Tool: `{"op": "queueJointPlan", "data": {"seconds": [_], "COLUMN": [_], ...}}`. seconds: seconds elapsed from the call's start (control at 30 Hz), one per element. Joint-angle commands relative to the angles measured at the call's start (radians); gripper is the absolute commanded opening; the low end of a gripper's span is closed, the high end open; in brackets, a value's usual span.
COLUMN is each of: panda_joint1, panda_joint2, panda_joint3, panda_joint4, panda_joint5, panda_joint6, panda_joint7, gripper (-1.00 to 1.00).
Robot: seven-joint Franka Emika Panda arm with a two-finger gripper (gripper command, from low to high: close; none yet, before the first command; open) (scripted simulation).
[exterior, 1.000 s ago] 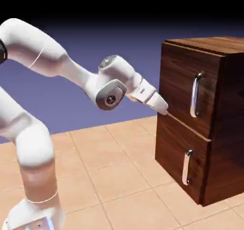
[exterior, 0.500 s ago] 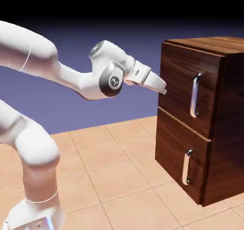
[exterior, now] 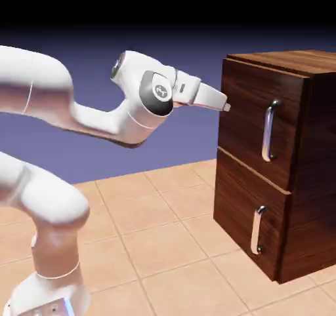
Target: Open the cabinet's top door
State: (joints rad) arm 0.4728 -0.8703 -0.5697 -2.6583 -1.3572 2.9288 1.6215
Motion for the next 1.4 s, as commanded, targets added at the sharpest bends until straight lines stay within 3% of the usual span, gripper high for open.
{"op": "queueJointPlan", "data": {"seconds": [0.0, 1.13, 1.33, 1.37], "panda_joint1": [0.015, 0.515, 0.688, 0.688], "panda_joint2": [-0.01, -0.336, -0.298, -0.298], "panda_joint3": [-0.018, -0.637, -0.709, -0.709], "panda_joint4": [0.005, 0.17, 0.299, 0.299], "panda_joint5": [-0.044, -1.518, -1.538, -1.538], "panda_joint6": [-0.003, -0.121, -0.156, -0.156], "panda_joint7": [0.028, 0.985, 0.989, 0.989], "gripper": [0.0, 0.0, 0.0, -1.0]}}
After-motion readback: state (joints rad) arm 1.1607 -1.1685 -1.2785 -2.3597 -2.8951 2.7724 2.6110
